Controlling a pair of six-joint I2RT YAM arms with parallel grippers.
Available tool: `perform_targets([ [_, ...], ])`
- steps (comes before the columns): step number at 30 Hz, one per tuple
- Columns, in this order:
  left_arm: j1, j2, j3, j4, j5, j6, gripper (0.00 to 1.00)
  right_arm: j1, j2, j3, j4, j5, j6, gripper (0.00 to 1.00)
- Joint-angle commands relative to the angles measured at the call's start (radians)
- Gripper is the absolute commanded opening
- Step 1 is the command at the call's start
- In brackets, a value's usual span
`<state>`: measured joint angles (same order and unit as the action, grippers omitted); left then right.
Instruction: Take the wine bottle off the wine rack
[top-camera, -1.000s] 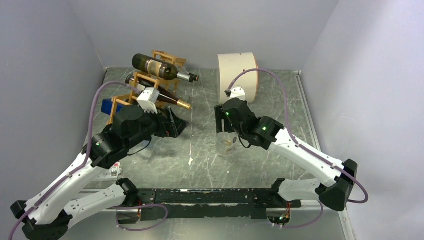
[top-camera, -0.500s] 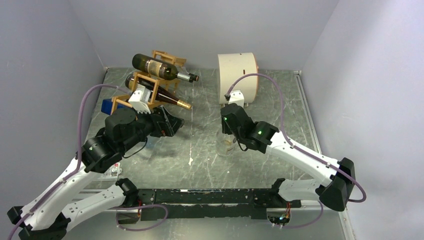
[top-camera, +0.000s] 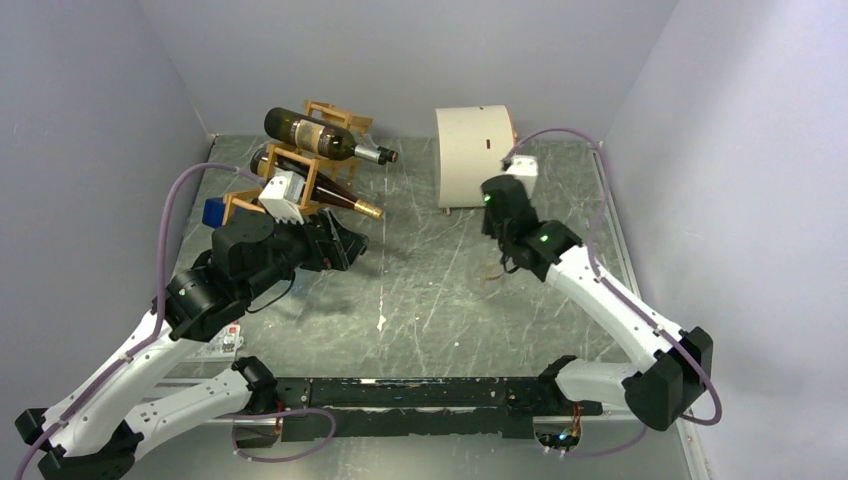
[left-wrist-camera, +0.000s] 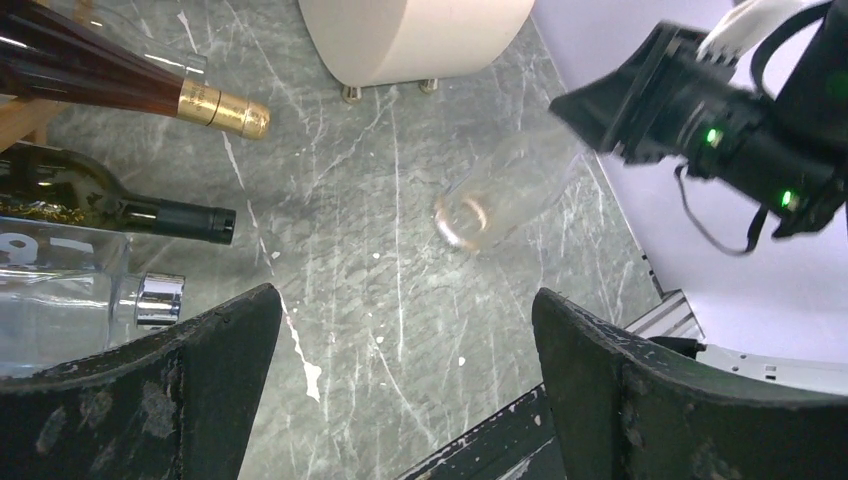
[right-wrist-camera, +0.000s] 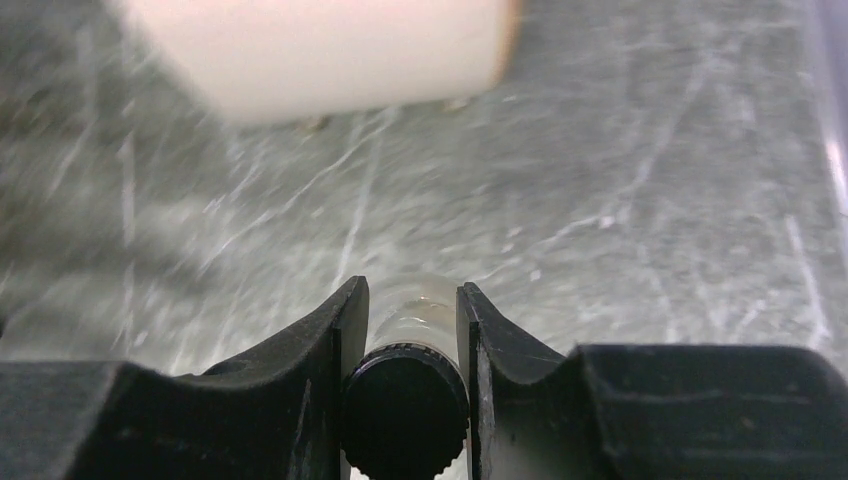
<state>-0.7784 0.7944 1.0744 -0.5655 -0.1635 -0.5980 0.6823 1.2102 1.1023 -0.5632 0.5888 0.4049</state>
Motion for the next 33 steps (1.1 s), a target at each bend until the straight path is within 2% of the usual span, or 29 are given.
perform_targets([
  [1, 0.001, 0.004, 0.045, 0.002, -0.004, 0.046, 0.99, -0.216, -0.045, 0.080, 0.124, 0.031, -0.026, 0.00],
  [6, 0.000, 0.009, 0.071, -0.009, -0.003, 0.095, 0.99, -0.441, -0.013, 0.112, 0.124, 0.065, -0.014, 0.00],
  [13, 0.001, 0.016, 0.123, -0.042, -0.009, 0.175, 0.99, -0.695, -0.001, 0.044, 0.254, 0.046, 0.007, 0.00],
  [18, 0.001, -0.002, 0.140, -0.068, -0.017, 0.189, 0.99, -0.730, 0.050, 0.024, 0.344, 0.102, -0.056, 0.00],
  [29, 0.000, -0.046, 0.140, -0.097, -0.029, 0.128, 0.99, -0.759, 0.031, -0.094, 0.456, 0.053, -0.042, 0.00],
  [31, 0.001, -0.045, 0.137, -0.094, -0.029, 0.122, 0.99, -0.759, 0.028, -0.094, 0.443, 0.054, -0.031, 0.10],
  [33, 0.001, -0.034, 0.146, -0.099, -0.027, 0.112, 0.99, -0.761, 0.020, -0.094, 0.427, 0.039, -0.034, 0.28],
])
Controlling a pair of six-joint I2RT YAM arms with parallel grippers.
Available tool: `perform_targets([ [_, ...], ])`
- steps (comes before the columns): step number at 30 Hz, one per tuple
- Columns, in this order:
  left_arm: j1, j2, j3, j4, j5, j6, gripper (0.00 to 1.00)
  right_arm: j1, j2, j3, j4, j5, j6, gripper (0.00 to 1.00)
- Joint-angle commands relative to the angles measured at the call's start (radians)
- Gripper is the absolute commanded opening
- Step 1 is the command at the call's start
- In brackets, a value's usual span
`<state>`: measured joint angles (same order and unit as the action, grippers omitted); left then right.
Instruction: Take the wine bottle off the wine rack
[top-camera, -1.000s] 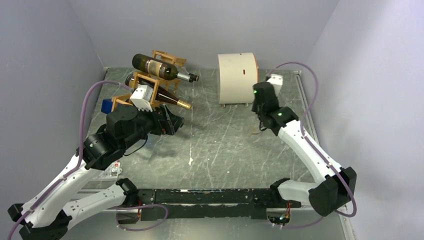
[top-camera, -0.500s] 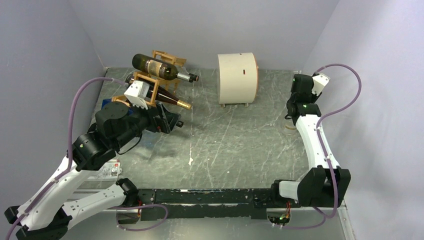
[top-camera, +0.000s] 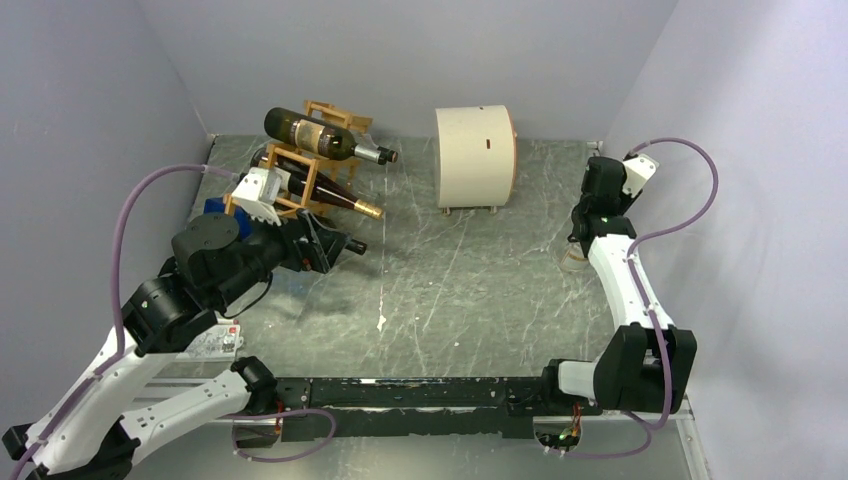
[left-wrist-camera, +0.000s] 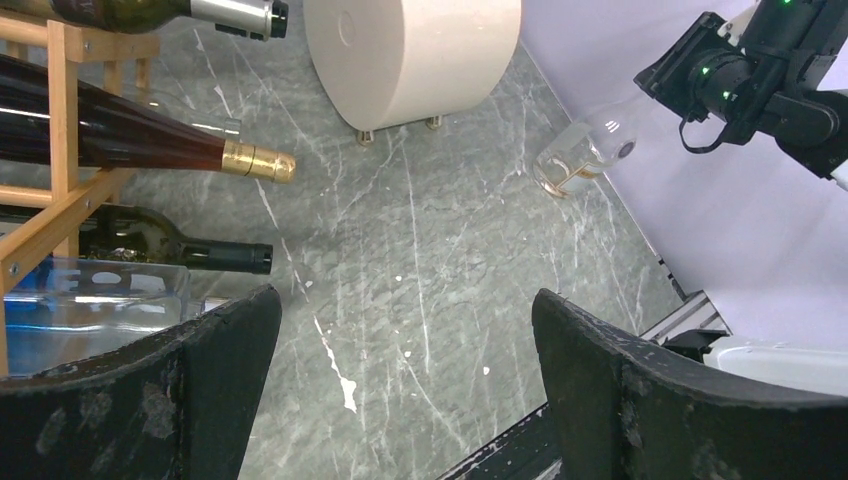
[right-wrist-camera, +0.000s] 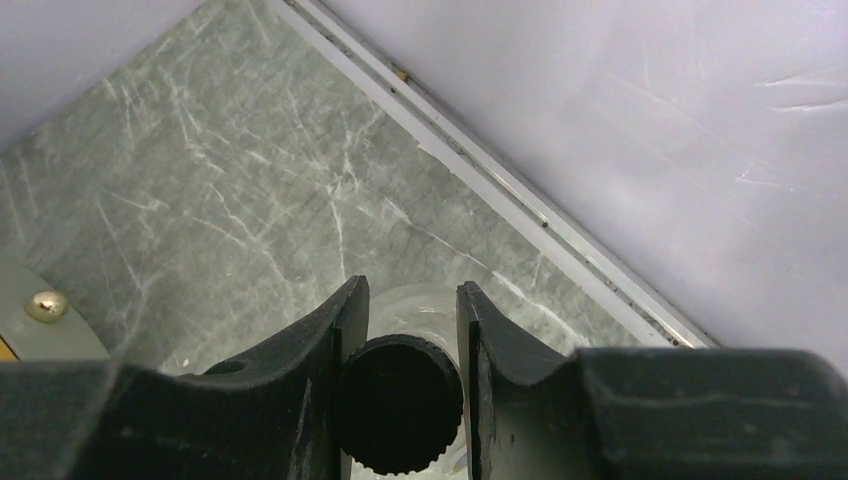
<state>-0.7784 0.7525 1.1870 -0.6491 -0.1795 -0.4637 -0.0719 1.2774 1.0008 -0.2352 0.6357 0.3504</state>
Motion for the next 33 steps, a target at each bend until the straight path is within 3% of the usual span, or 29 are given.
perform_targets([
  [1, -0.001, 0.015, 0.039, -0.017, -0.004, -0.025, 0.99, -0.006, -0.052, 0.008, 0.093, -0.018, 0.014, 0.36],
  [6, 0.002, 0.034, 0.042, -0.008, 0.000, -0.032, 0.99, -0.005, -0.090, 0.056, 0.031, -0.076, -0.008, 0.74],
  [9, 0.001, 0.045, 0.045, 0.003, -0.020, -0.033, 0.99, -0.005, -0.115, 0.107, -0.024, -0.149, 0.002, 0.85],
  [19, 0.002, 0.068, 0.055, 0.029, -0.038, -0.068, 0.99, 0.065, -0.162, 0.242, -0.118, -0.568, 0.005, 0.87],
  [24, 0.000, 0.070, 0.034, 0.044, -0.041, -0.092, 0.99, 0.323, -0.091, 0.283, -0.143, -0.627, 0.001, 0.87],
  [27, 0.000, 0.082, 0.043, 0.038, -0.050, -0.111, 0.99, 0.442, -0.047, 0.231, -0.072, -0.757, 0.069, 0.87],
  [33, 0.001, 0.078, 0.065, -0.002, -0.086, -0.139, 0.99, 0.707, 0.081, 0.165, 0.132, -0.857, 0.078, 0.90],
])
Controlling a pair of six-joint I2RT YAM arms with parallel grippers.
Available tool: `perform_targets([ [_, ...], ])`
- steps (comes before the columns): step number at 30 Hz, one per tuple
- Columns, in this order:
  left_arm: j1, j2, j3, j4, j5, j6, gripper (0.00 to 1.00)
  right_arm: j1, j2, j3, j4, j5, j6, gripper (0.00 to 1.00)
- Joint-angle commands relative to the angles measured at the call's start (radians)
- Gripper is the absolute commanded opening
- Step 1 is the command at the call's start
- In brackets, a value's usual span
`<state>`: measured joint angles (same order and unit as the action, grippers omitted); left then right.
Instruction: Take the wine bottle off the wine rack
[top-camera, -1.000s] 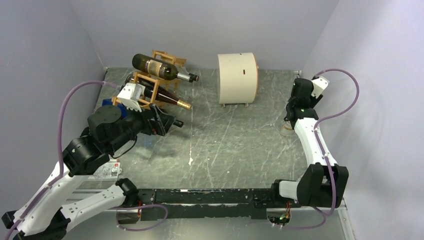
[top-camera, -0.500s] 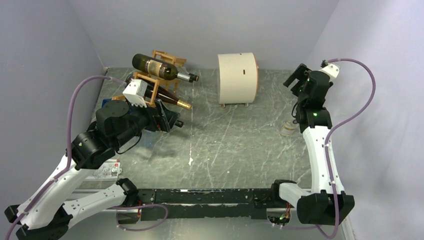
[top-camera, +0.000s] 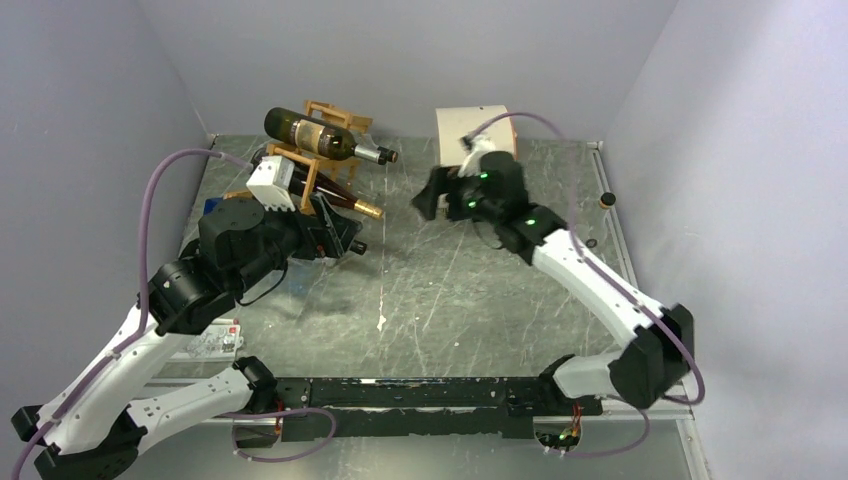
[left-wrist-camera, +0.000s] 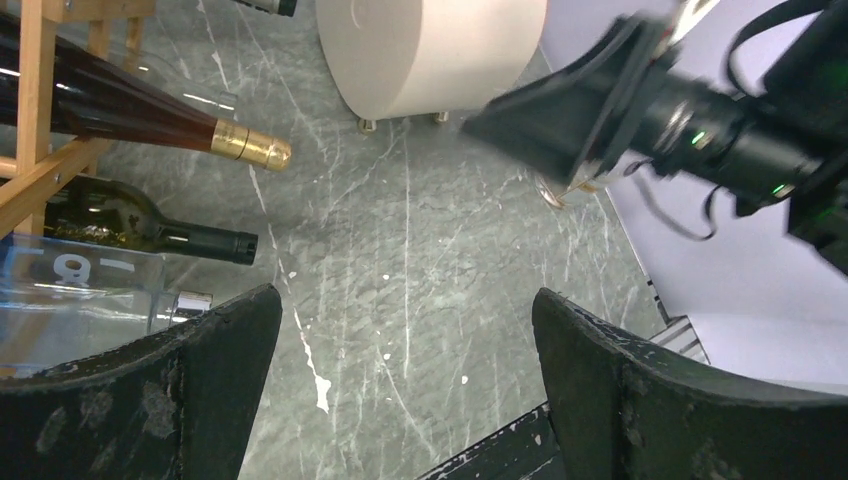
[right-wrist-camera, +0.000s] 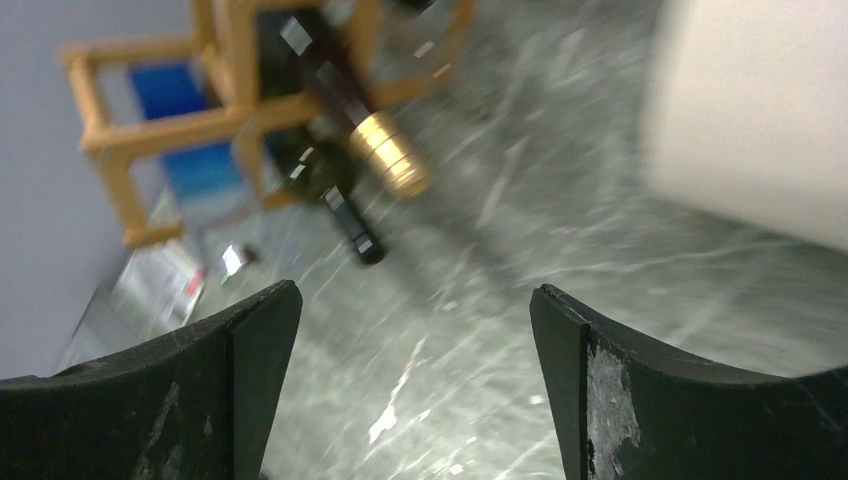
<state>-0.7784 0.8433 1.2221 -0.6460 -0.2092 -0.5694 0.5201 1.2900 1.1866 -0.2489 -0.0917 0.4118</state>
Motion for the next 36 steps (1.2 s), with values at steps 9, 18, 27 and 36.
perform_targets([
  [9, 0.000, -0.041, 0.034, -0.069, -0.125, -0.063, 0.99, 0.156, 0.351, 0.220, 0.209, -0.161, -0.051, 0.93],
  [18, 0.001, -0.031, 0.036, -0.069, -0.103, -0.018, 0.99, 0.156, 0.611, 0.620, -0.004, -0.007, -0.424, 0.94],
  [27, 0.001, -0.031, 0.040, -0.067, -0.100, 0.008, 0.95, 0.156, 0.807, 0.860, -0.168, -0.009, -0.803, 0.92],
  [36, 0.001, -0.071, 0.031, -0.080, -0.108, -0.007, 0.95, 0.165, 0.920, 1.007, -0.233, 0.031, -0.869, 0.73],
])
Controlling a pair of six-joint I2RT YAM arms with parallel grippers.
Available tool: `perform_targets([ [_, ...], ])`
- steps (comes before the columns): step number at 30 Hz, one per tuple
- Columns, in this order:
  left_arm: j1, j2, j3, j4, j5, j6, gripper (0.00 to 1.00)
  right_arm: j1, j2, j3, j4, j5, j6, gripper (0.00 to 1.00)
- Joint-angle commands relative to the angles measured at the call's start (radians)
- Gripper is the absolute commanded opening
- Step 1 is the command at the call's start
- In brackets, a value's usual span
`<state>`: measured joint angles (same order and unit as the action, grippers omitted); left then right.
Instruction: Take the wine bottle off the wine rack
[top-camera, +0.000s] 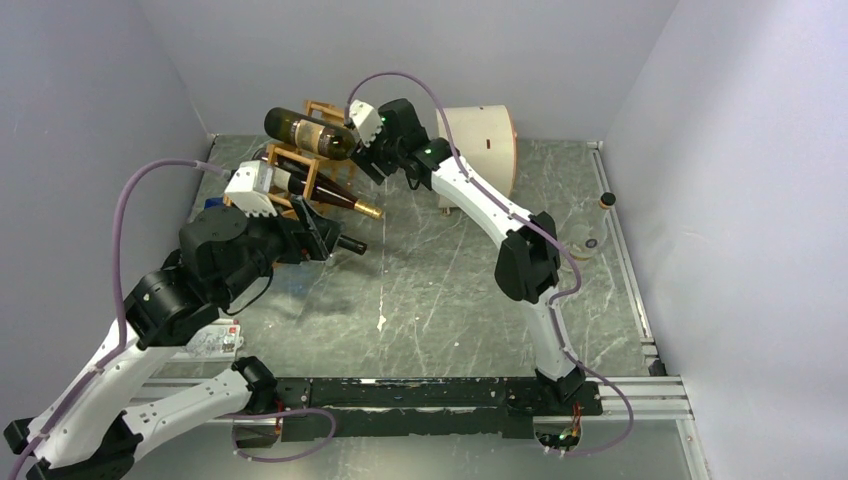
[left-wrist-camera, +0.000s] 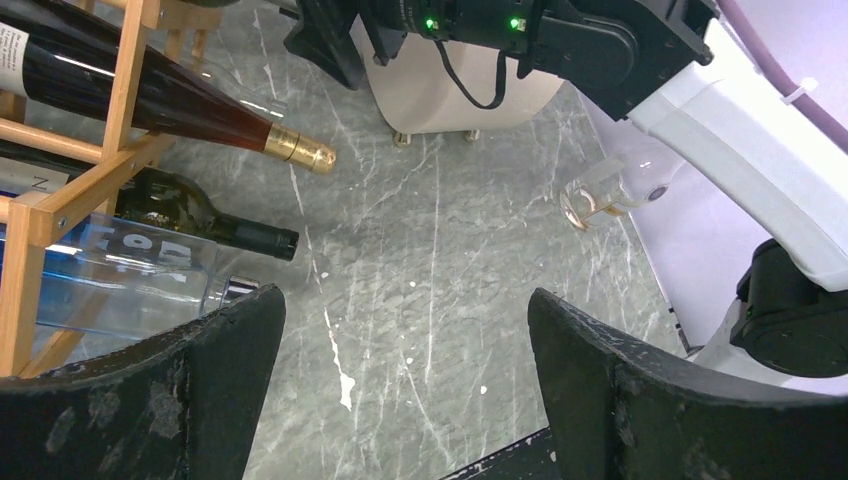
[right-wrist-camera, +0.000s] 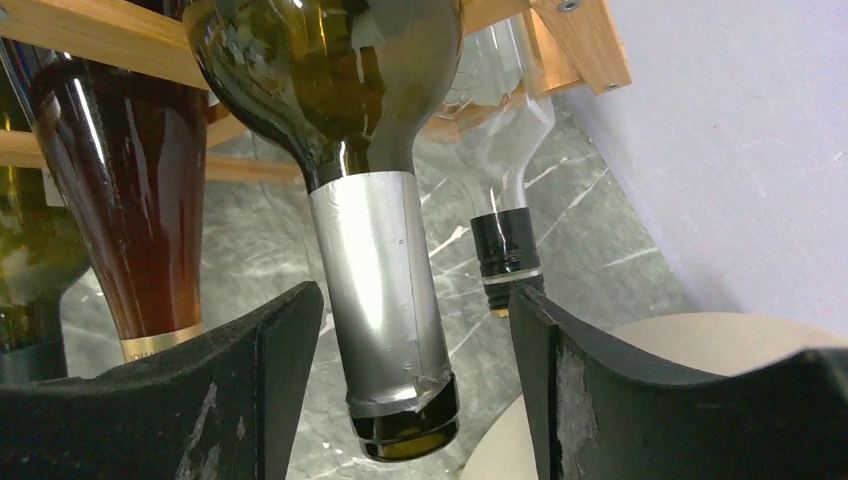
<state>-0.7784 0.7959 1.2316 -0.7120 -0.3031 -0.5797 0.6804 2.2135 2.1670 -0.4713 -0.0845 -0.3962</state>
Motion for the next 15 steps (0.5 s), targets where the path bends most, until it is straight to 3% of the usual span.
perform_targets([
  [1, 0.001, -0.028, 0.020, -0.011, -0.012, 0.002, 0.95, 0.006, -0.001, 0.029, -0.003, 0.024, -0.062, 0.71],
  [4, 0.001, -0.029, 0.022, -0.012, -0.008, -0.004, 0.95, 0.008, 0.023, 0.051, 0.000, 0.009, -0.065, 0.67],
  [11, 0.001, -0.036, 0.026, -0.021, -0.007, -0.012, 0.95, 0.023, 0.122, 0.181, -0.066, 0.021, -0.084, 0.70],
  [15, 0.001, -0.044, 0.019, -0.017, -0.012, -0.013, 0.95, 0.044, 0.133, 0.181, -0.047, 0.030, -0.099, 0.62],
])
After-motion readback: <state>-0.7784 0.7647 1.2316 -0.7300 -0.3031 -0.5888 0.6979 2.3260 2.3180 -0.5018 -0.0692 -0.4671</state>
